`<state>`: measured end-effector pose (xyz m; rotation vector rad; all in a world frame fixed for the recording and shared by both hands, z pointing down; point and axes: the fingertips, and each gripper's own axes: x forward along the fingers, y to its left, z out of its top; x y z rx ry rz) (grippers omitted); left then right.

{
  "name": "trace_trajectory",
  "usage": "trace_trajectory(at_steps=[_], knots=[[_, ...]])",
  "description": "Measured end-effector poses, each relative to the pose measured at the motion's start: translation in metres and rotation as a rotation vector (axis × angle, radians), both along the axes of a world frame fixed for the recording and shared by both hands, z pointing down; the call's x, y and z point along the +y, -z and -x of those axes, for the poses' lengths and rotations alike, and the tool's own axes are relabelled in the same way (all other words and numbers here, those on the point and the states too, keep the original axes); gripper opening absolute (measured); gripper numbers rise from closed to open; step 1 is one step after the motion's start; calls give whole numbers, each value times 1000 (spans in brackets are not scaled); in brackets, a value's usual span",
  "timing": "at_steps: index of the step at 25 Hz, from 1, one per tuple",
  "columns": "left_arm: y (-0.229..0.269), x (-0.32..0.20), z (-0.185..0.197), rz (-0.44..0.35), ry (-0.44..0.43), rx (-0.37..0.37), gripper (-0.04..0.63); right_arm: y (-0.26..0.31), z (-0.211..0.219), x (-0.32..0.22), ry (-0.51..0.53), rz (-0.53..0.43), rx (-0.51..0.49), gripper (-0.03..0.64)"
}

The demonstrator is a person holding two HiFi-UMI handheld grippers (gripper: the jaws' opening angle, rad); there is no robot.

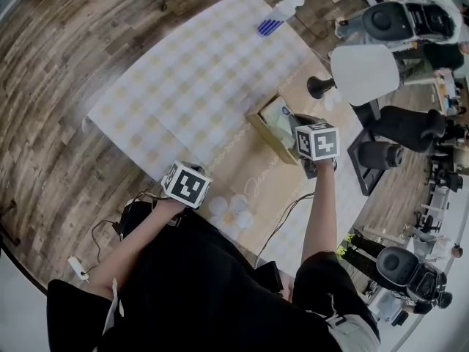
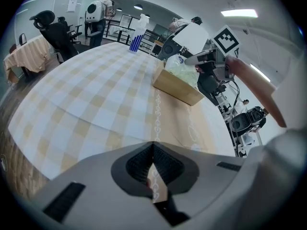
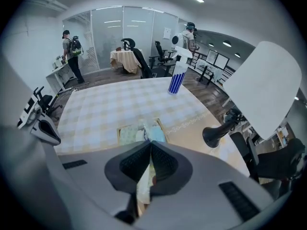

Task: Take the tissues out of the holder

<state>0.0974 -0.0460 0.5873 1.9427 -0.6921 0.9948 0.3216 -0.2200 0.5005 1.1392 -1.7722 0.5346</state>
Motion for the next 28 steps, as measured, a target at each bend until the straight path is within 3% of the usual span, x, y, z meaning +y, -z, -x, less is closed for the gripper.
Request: trace_trajectory(at_steps=[11,28], knots=[[6,2,-6,-16,-43,8,0,47,-4,1,-8,-97,17,14],[23,3,-15,-69,-81,22,0,77,-6,25,-16,-138,18,12]])
